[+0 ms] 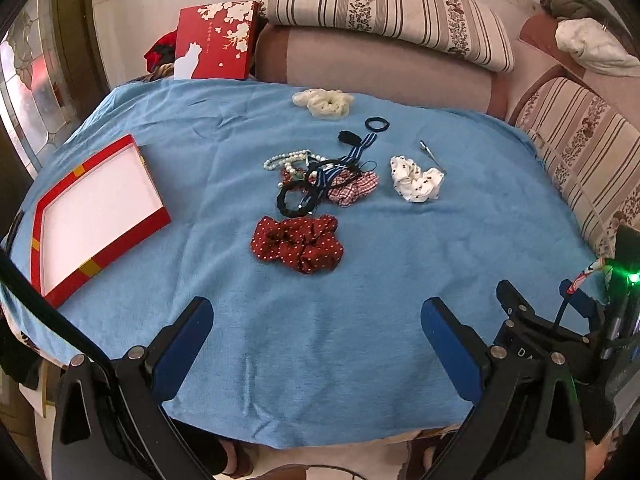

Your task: Organize jewelry

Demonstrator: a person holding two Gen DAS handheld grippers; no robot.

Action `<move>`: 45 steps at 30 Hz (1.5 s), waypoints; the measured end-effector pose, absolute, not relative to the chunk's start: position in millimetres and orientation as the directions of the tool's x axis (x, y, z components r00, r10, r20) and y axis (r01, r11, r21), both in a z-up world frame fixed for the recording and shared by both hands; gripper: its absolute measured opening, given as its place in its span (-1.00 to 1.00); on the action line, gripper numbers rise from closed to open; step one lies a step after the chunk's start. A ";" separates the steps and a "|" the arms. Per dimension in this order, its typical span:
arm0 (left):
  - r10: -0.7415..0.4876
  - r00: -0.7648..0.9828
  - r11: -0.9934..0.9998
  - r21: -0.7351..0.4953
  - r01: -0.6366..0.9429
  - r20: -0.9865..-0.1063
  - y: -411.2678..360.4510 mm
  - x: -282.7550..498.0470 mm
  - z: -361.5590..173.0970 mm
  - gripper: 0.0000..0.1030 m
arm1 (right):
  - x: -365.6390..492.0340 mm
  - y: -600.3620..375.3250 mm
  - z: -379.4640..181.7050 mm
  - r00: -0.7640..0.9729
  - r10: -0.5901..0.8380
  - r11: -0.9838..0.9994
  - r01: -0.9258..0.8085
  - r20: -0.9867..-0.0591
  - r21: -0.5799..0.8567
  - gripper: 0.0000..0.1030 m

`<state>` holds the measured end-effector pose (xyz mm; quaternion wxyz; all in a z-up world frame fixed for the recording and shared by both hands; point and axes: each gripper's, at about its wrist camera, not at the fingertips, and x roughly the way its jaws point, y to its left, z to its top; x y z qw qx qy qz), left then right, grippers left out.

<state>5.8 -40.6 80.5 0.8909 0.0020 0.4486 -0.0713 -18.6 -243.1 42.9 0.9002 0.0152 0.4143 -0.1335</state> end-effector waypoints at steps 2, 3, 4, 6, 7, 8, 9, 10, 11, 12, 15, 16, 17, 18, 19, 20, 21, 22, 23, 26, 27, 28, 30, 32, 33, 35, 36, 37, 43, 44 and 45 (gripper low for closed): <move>-0.139 0.582 0.988 -0.077 0.130 -0.801 -44.0 -2.3 81.7 1.00 | -20.9 -244.5 48.6 0.628 -0.232 0.962 0.262 -0.743 -0.079 0.90; -0.148 0.579 0.988 -0.090 0.128 -0.802 -45.0 -8.1 80.8 1.00 | -22.7 -246.0 50.8 0.631 -0.239 0.959 0.274 -0.738 -0.077 0.90; -0.158 0.579 0.987 -0.104 0.125 -0.800 -45.5 -14.8 79.3 1.00 | -24.3 -249.0 51.4 0.630 -0.245 0.955 0.289 -0.737 -0.071 0.90; -0.154 0.575 0.988 -0.115 0.105 -0.804 -41.2 -13.4 78.7 1.00 | -26.4 -256.0 49.2 0.616 -0.248 0.947 0.318 -0.748 -0.052 0.90; -0.144 0.585 0.990 -0.115 0.087 -0.798 -39.0 -18.2 77.2 1.00 | -26.7 -260.6 46.5 0.605 -0.245 0.943 0.330 -0.758 -0.041 0.90; -0.140 0.597 0.990 -0.116 0.079 -0.790 -36.9 -23.3 77.4 1.00 | -26.2 -264.7 42.7 0.591 -0.244 0.939 0.342 -0.769 -0.034 0.90; -0.136 0.605 0.991 -0.115 0.073 -0.785 -35.7 -28.4 78.3 1.00 | -25.5 -267.3 40.6 0.581 -0.246 0.936 0.349 -0.776 -0.035 0.90; -0.137 0.614 0.990 -0.119 0.070 -0.777 -34.2 -33.6 80.0 1.00 | -25.3 -269.6 39.0 0.573 -0.250 0.934 0.357 -0.780 -0.038 0.90; -0.142 0.625 0.989 -0.128 0.068 -0.768 -30.4 -37.5 83.0 1.00 | -25.8 -271.4 37.6 0.567 -0.256 0.930 0.365 -0.783 -0.039 0.90; -0.151 0.635 0.988 -0.140 0.068 -0.757 -28.1 -43.1 85.3 1.00 | -26.9 -272.8 37.1 0.564 -0.258 0.927 0.372 -0.784 -0.038 0.90; -0.202 0.661 0.977 -0.191 0.090 -0.722 -21.1 -58.2 93.7 1.00 | -31.5 -273.6 39.4 0.566 -0.260 0.921 0.389 -0.783 -0.025 0.90; -0.227 0.664 0.972 -0.212 0.104 -0.712 -15.9 -57.4 99.1 1.00 | -33.1 -272.7 41.0 0.568 -0.259 0.919 0.393 -0.781 -0.020 0.90; -0.252 0.666 0.965 -0.231 0.121 -0.702 -14.9 -61.1 101.3 1.00 | -34.5 -271.3 42.7 0.572 -0.257 0.919 0.393 -0.779 -0.014 0.90; -0.277 0.664 0.959 -0.247 0.141 -0.695 -15.0 -64.5 103.0 1.00 | -35.2 -270.7 43.7 0.575 -0.256 0.920 0.393 -0.777 -0.012 0.90; -0.299 0.660 0.953 -0.257 0.162 -0.689 -16.3 -67.7 104.2 1.00 | -36.6 -267.7 46.1 0.580 -0.256 0.920 0.391 -0.774 -0.011 0.90; -0.316 0.655 0.948 -0.262 0.183 -0.686 -18.5 -70.8 104.9 1.00 | -37.6 -265.1 48.1 0.585 -0.256 0.921 0.388 -0.770 -0.012 0.90; -0.333 0.650 0.942 -0.266 0.203 -0.683 -20.7 -73.6 105.5 1.00 | -37.7 -263.4 49.5 0.589 -0.256 0.923 0.385 -0.766 -0.012 0.90; -0.356 0.647 0.934 -0.279 0.223 -0.674 -22.0 -75.4 106.4 1.00 | -38.8 -259.3 52.2 0.597 -0.254 0.926 0.376 -0.761 -0.015 0.90; -0.387 0.639 0.922 -0.300 0.246 -0.665 -22.6 -76.0 106.7 1.00 | -39.9 -255.3 54.4 0.603 -0.256 0.930 0.368 -0.756 -0.021 0.90; -0.405 0.623 0.914 -0.321 0.248 -0.670 -18.9 -70.9 103.7 1.00 | -44.2 -246.4 58.7 0.620 -0.260 0.936 0.350 -0.740 -0.036 0.90; -0.400 0.622 0.916 -0.322 0.240 -0.673 -14.6 -68.7 102.4 1.00 | -44.8 -243.9 59.0 0.624 -0.262 0.937 0.346 -0.736 -0.041 0.90; -0.374 0.630 0.926 -0.309 0.217 -0.680 -11.0 -63.7 101.7 1.00 | -45.3 -242.2 59.0 0.627 -0.263 0.939 0.342 -0.734 -0.044 0.90; -0.316 0.650 0.945 -0.289 0.152 -0.691 3.3 -49.2 101.1 1.00 | -45.3 -238.4 58.2 0.631 -0.257 0.942 0.332 -0.732 -0.045 0.90; -0.260 0.666 0.960 -0.261 0.101 -0.699 24.5 -29.2 102.0 1.00 | -43.7 -236.1 56.4 0.634 -0.242 0.948 0.316 -0.735 -0.041 0.90; -0.215 0.675 0.972 -0.224 0.075 -0.706 32.7 -17.2 101.6 1.00 | -43.9 -235.8 55.5 0.637 -0.238 0.950 0.309 -0.733 -0.039 0.90; -0.120 0.693 0.990 -0.135 0.033 -0.711 47.1 5.5 98.8 1.00 | -41.5 -233.7 52.8 0.639 -0.232 0.953 0.299 -0.734 -0.040 0.90; -0.059 0.700 0.997 -0.075 0.008 -0.711 54.0 20.2 94.8 1.00 | -39.1 -232.6 49.8 0.637 -0.222 0.956 0.291 -0.738 -0.037 0.90; 0.005 0.692 1.000 -0.012 -0.019 -0.721 61.1 38.4 88.0 1.00 | -37.0 -232.0 47.0 0.635 -0.214 0.958 0.285 -0.742 -0.032 0.90; 0.127 0.563 0.991 0.081 -0.107 -0.817 97.2 130.2 38.1 0.95 | -26.8 -237.2 27.4 0.607 -0.196 0.960 0.279 -0.770 -0.024 0.90; 0.133 0.555 0.990 0.083 -0.115 -0.821 99.2 137.2 33.6 0.84 | -25.5 -239.2 24.9 0.602 -0.195 0.959 0.282 -0.774 -0.022 0.90; 0.143 0.544 0.988 0.089 -0.125 -0.827 101.3 150.1 25.7 0.77 | -24.1 -241.1 22.7 0.596 -0.195 0.958 0.287 -0.779 -0.020 0.90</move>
